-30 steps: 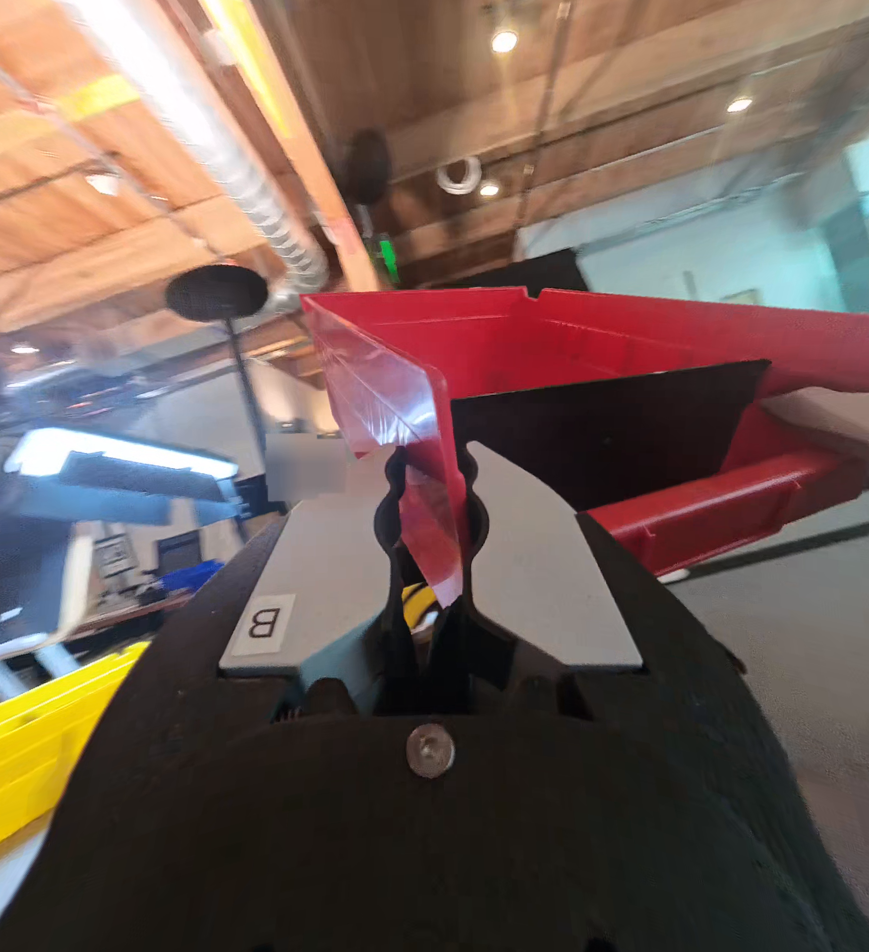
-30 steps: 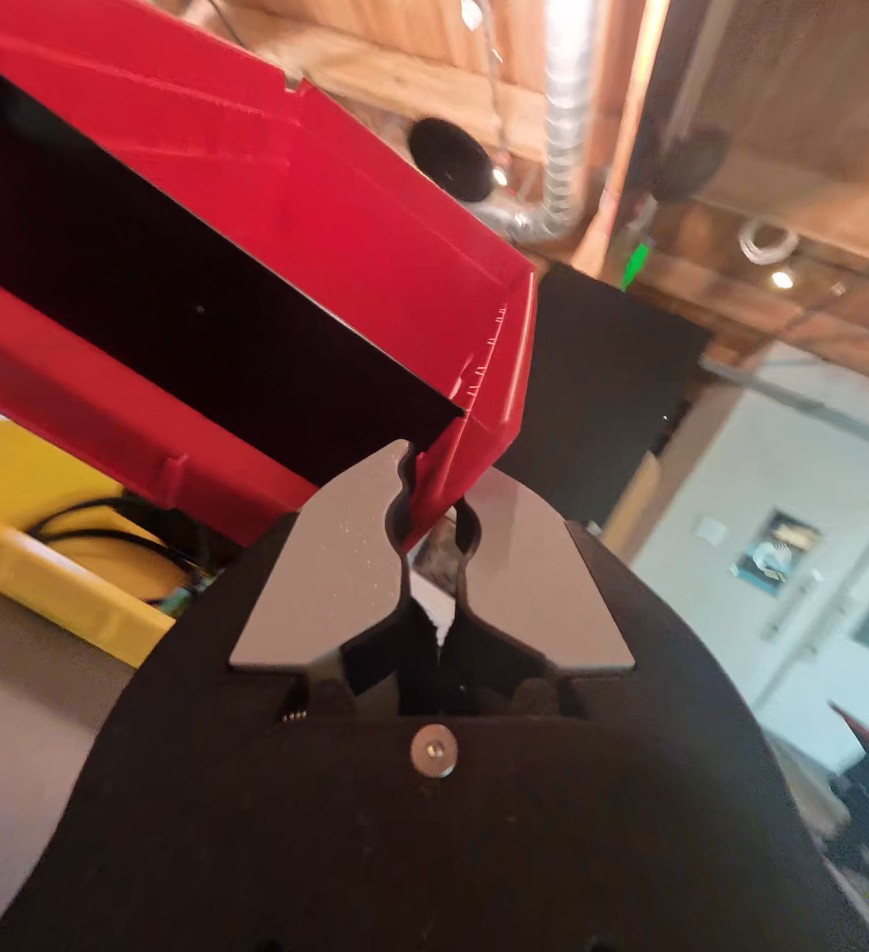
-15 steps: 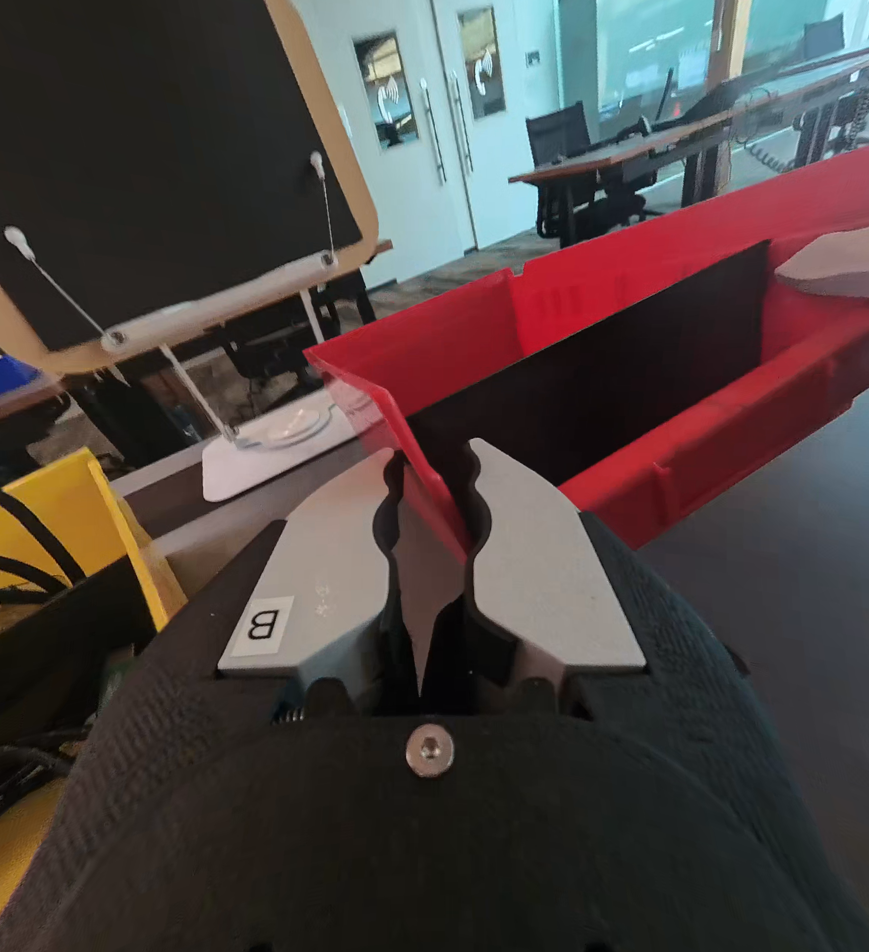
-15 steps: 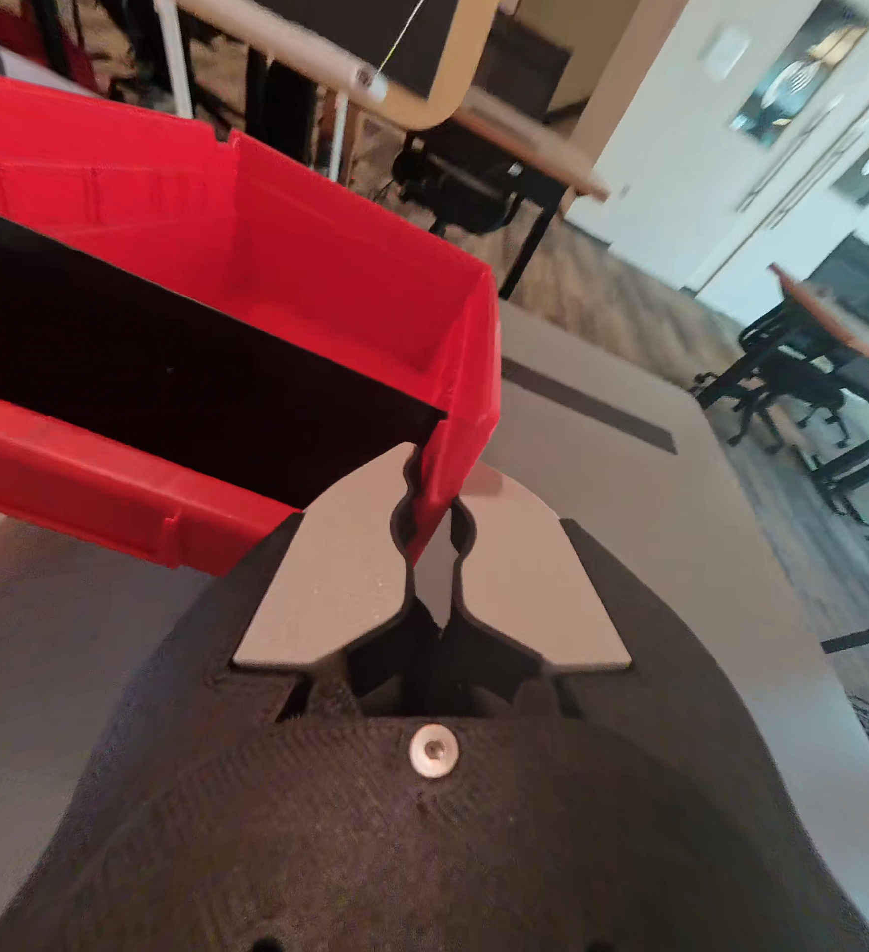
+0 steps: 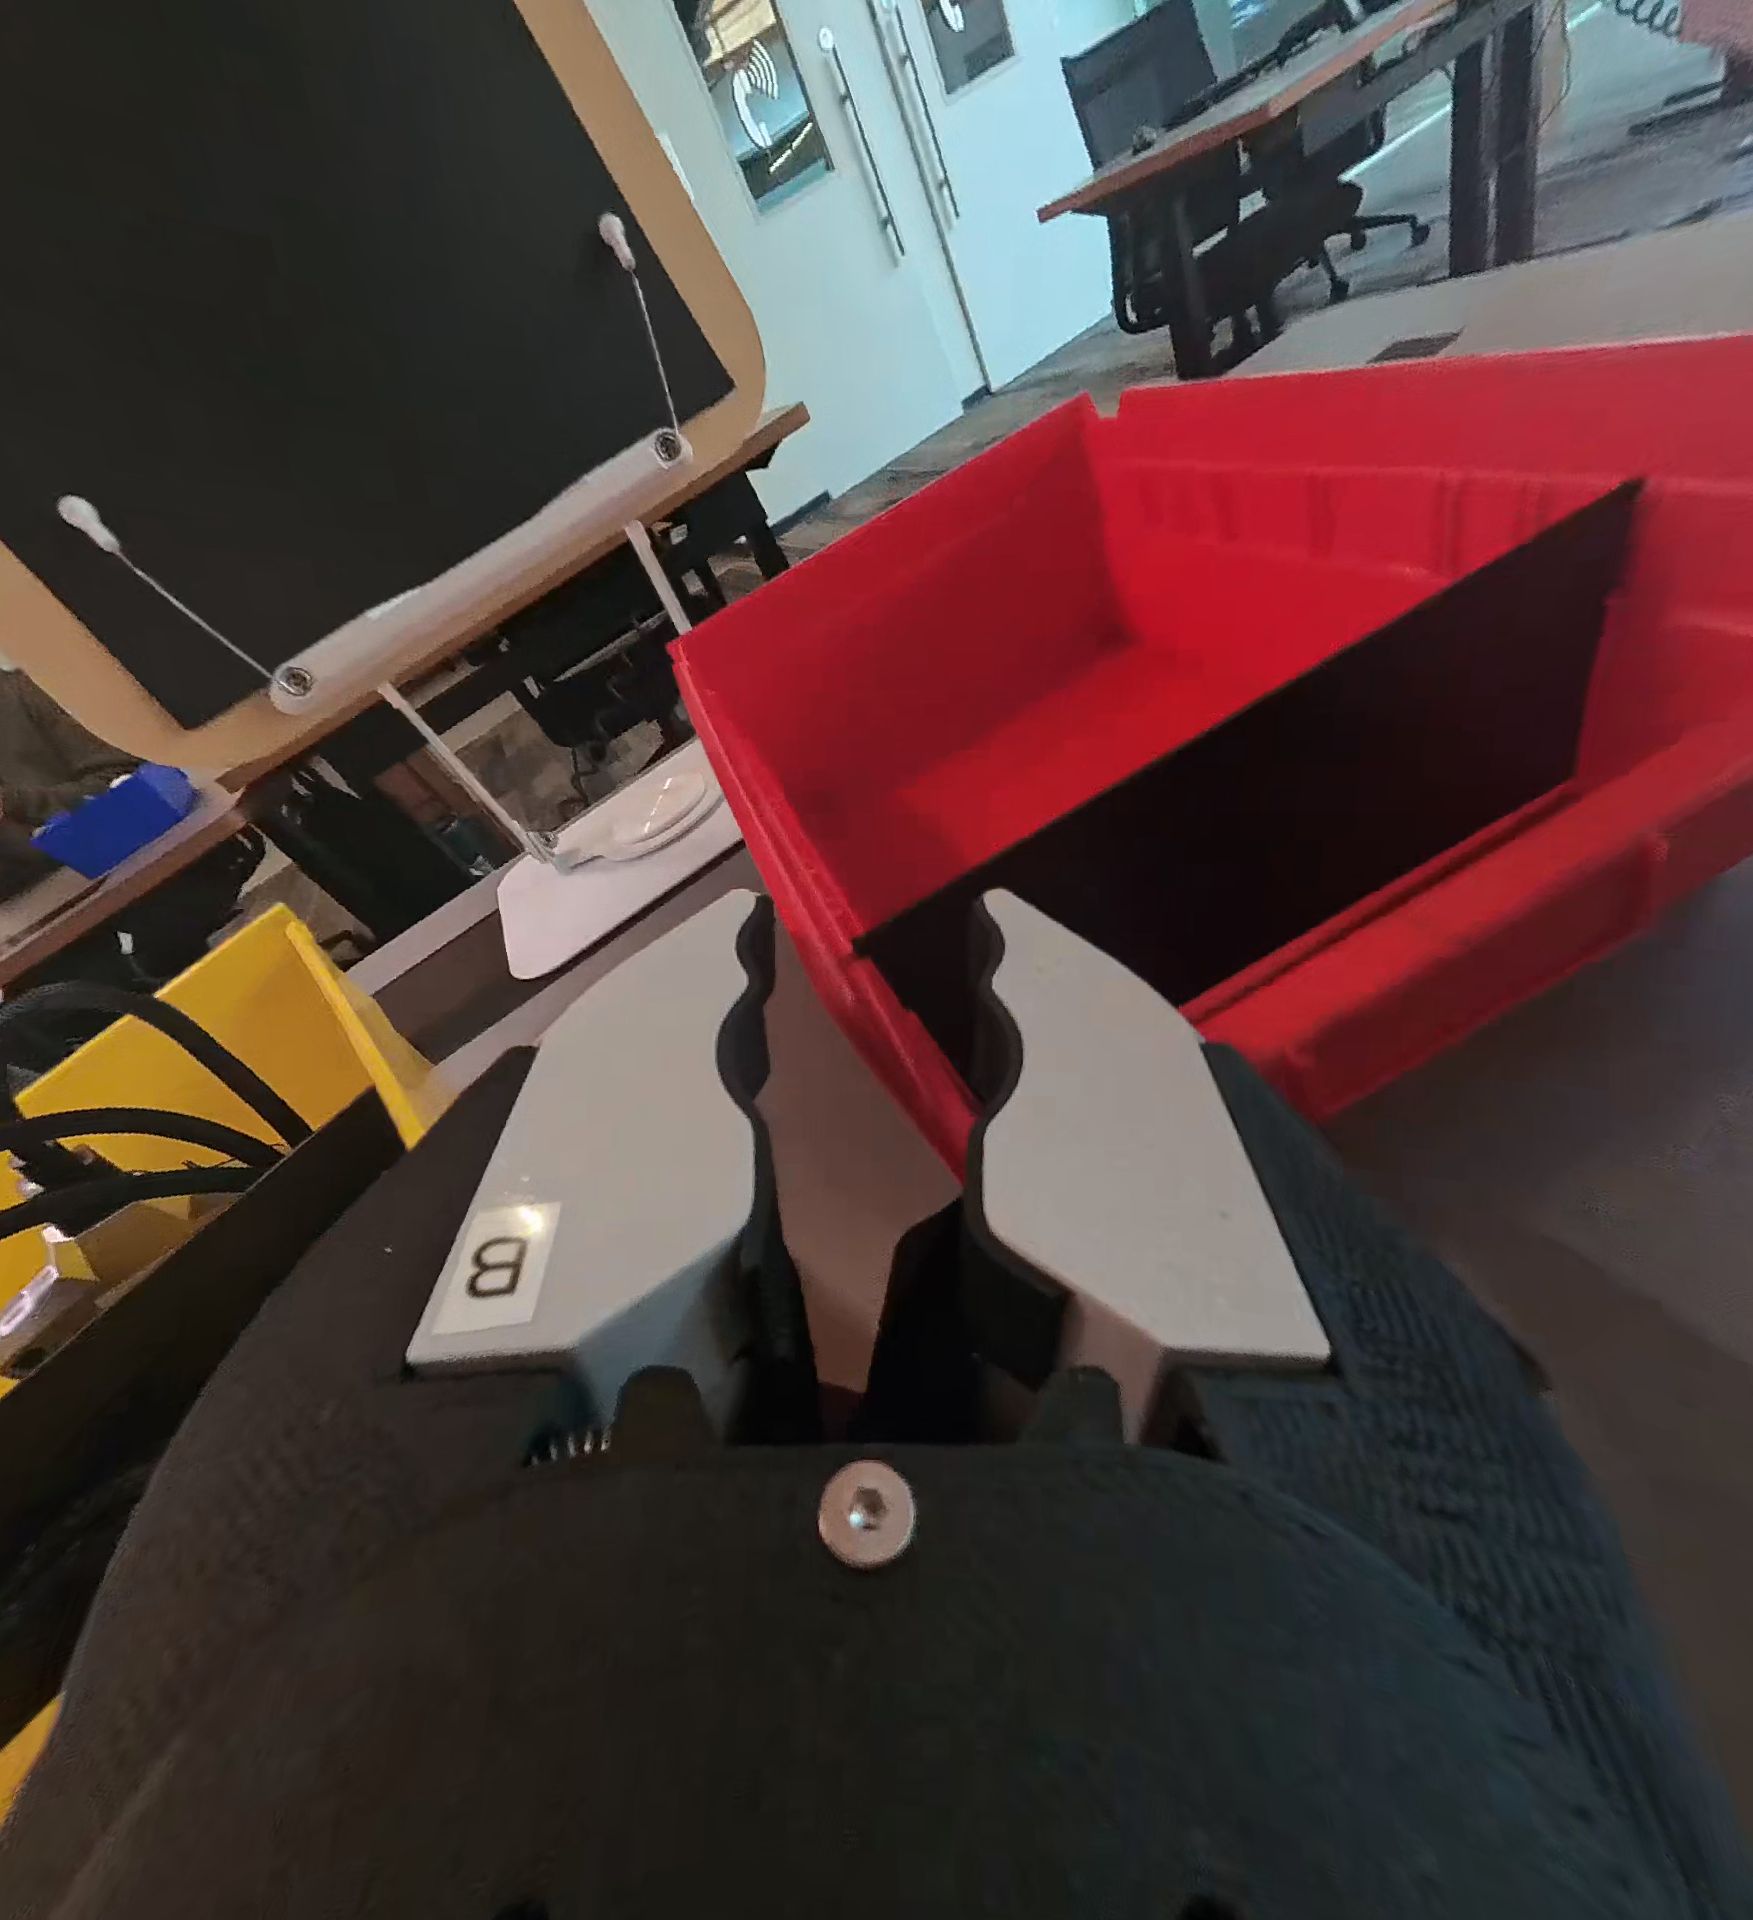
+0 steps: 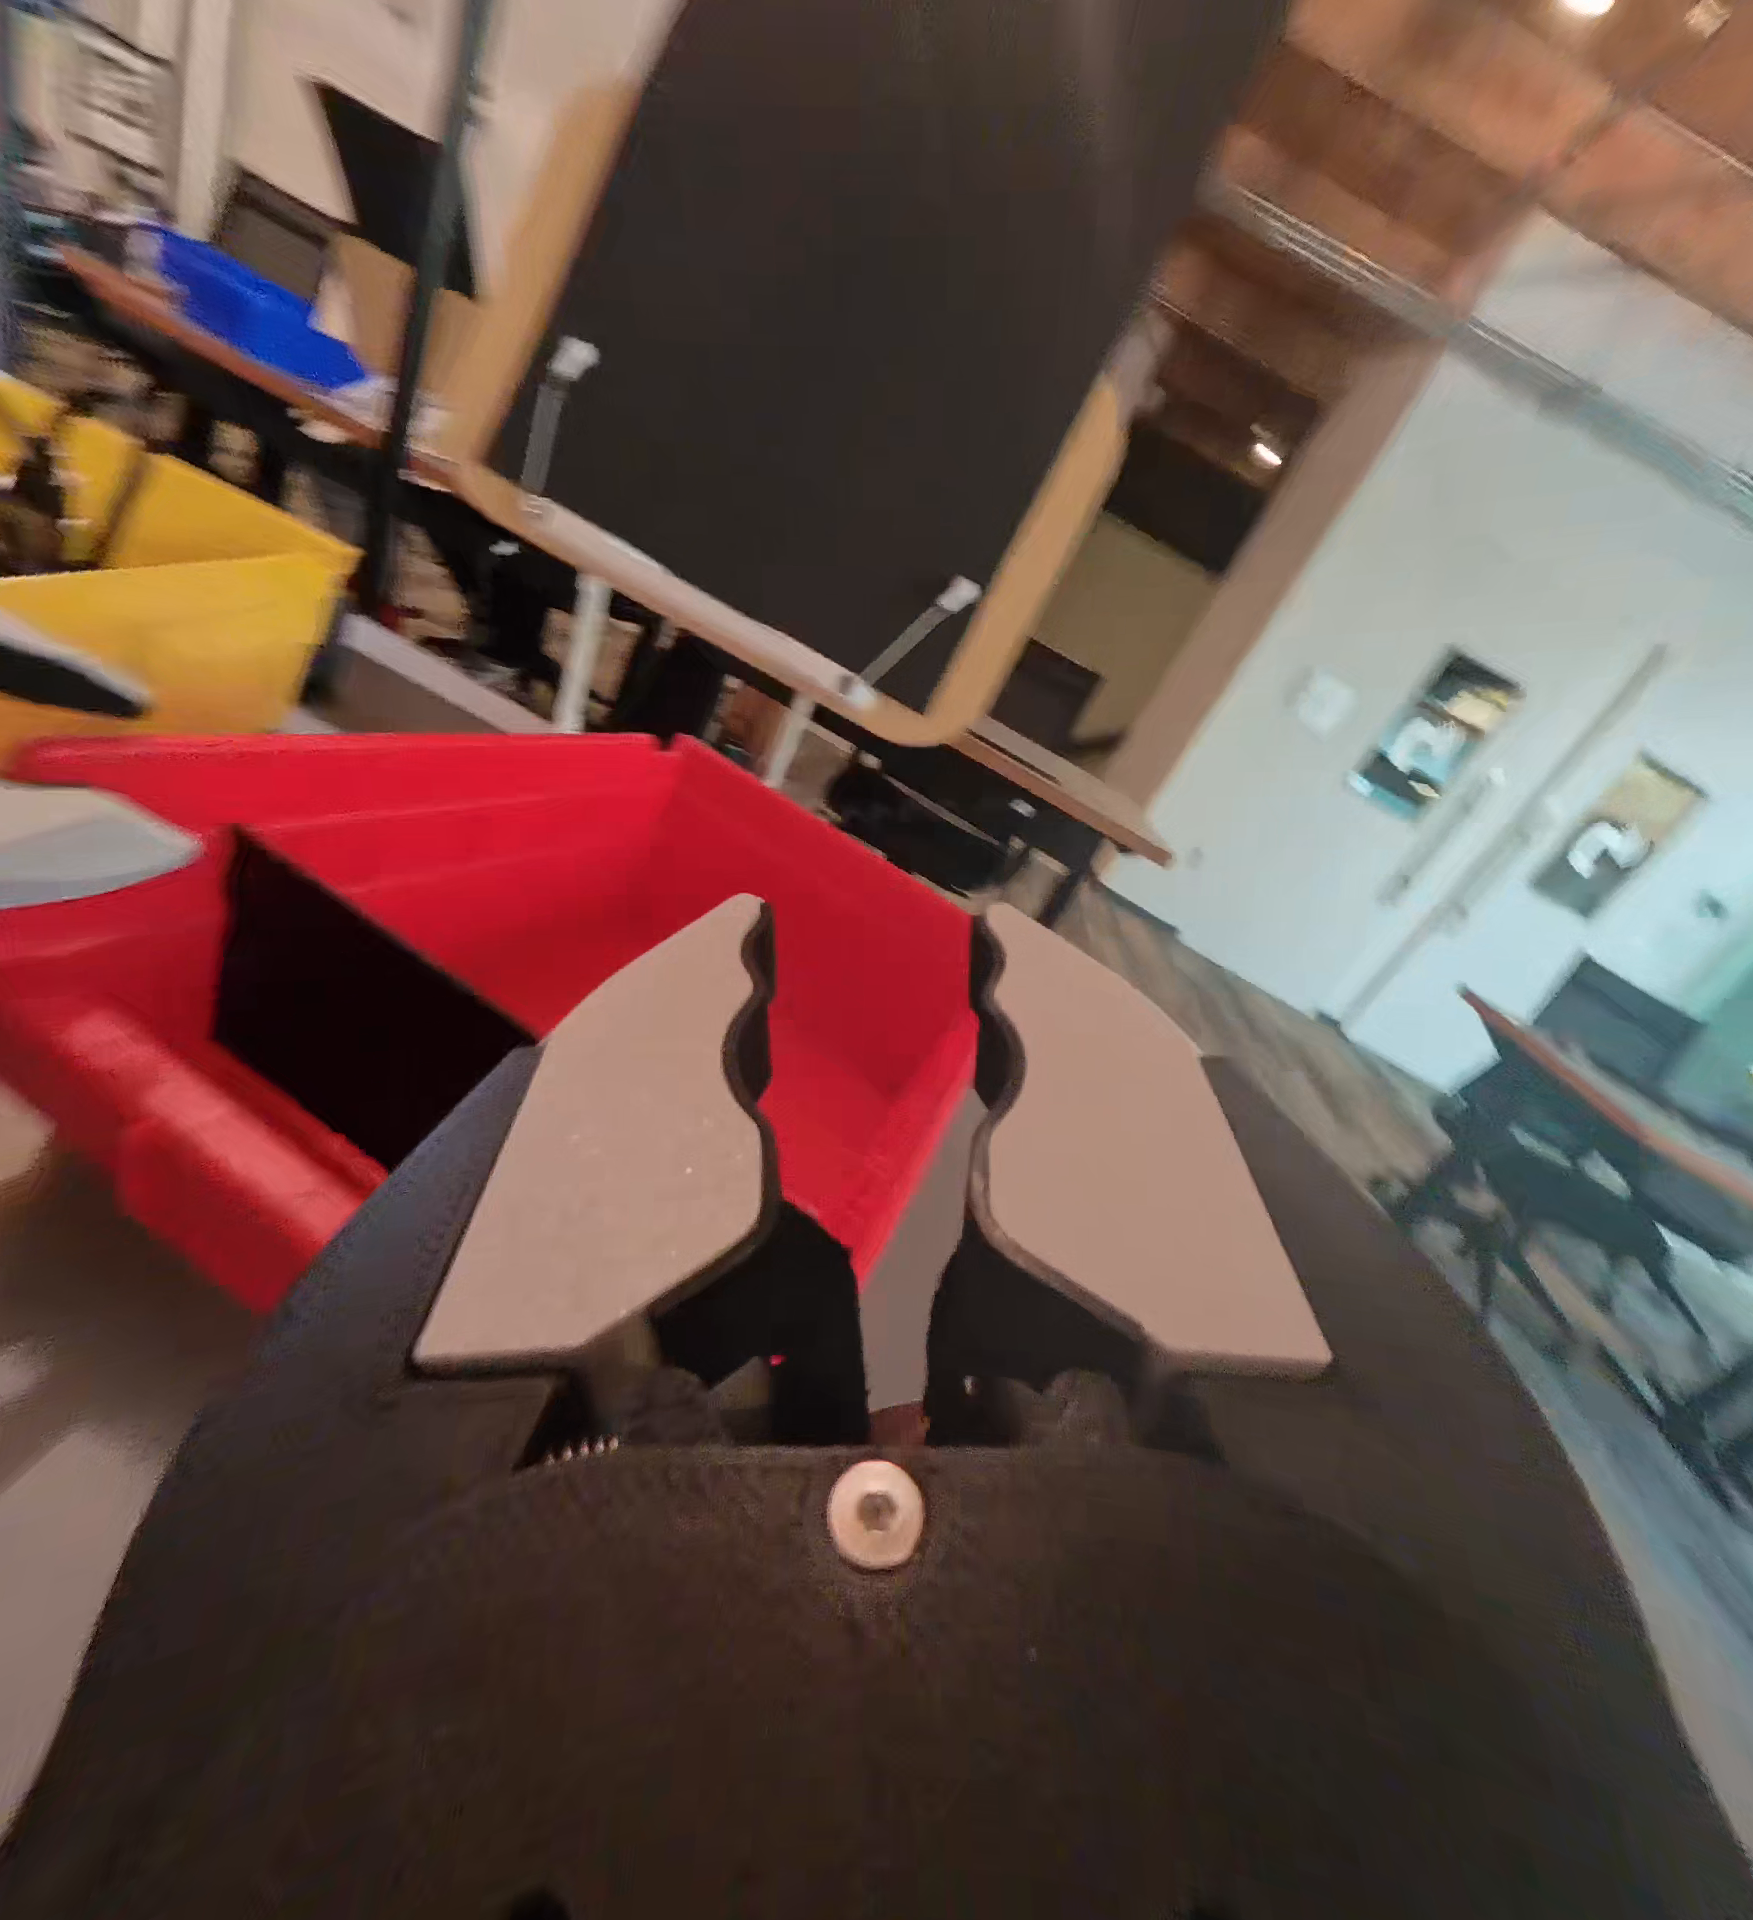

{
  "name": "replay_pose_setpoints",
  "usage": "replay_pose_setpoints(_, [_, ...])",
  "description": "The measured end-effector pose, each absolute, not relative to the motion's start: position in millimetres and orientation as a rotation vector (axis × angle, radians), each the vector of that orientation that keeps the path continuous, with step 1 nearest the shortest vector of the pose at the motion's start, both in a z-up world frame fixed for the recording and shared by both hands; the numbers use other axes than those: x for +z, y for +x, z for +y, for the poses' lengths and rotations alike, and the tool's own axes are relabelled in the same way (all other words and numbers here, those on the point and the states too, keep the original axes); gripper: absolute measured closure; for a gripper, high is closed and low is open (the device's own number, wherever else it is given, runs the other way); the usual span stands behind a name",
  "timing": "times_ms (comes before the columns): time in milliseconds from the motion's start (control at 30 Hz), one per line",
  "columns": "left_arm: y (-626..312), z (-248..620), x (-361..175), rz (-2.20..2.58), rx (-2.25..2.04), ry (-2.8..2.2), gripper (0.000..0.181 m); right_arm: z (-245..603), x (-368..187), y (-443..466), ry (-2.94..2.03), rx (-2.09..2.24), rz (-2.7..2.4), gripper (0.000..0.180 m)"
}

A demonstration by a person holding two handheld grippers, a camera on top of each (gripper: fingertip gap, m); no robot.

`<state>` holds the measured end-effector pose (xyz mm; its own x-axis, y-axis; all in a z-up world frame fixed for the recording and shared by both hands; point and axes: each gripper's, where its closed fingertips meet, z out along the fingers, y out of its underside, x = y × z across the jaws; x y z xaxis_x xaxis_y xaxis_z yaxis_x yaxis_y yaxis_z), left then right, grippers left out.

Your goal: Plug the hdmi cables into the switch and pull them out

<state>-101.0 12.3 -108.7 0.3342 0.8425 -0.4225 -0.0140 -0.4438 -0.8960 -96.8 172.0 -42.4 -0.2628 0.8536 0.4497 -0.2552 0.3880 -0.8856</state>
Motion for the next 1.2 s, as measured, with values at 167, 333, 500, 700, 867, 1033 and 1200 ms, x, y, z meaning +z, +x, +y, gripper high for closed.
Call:
replay_pose_setpoints(167, [-91.0,9.8,-111.5,-0.746,1.181,-1.753,0.138,110.8,-84.0,-77.3,-0.334,1.176,-1.856,0.109])
replay_pose_setpoints(333, [-55.0,-0.8,-120.4,-0.657,1.046,-1.862,0.105,77.6,-145.4,-60.9,-0.159,0.959,-2.190,0.103])
replay_pose_setpoints(500, [-37.3,-77.9,-159.1,-0.714,1.136,-2.070,0.105,61.8,-173.2,-60.8,-0.064,0.750,-2.224,0.105])
replay_pose_setpoints(700, [-42.0,-141.4,-185.7,-0.768,1.304,-2.298,0.119,66.5,-183.3,-71.9,-0.066,0.596,-2.177,0.117])
replay_pose_setpoints(867, [-45.1,-170.2,-191.3,-0.857,1.422,-2.372,0.137,89.2,-186.3,-83.6,-0.169,0.476,-2.177,0.141])
replay_pose_setpoints(1033, [-41.5,-180.7,-191.7,-0.917,1.387,-2.364,0.137,107.2,-187.6,-82.4,-0.236,0.377,-2.220,0.140])
replay_pose_setpoints(1200, [-36.5,-191.9,-191.1,-0.905,1.396,-2.337,0.136,123.0,-188.4,-80.2,-0.243,0.320,-2.248,0.140])
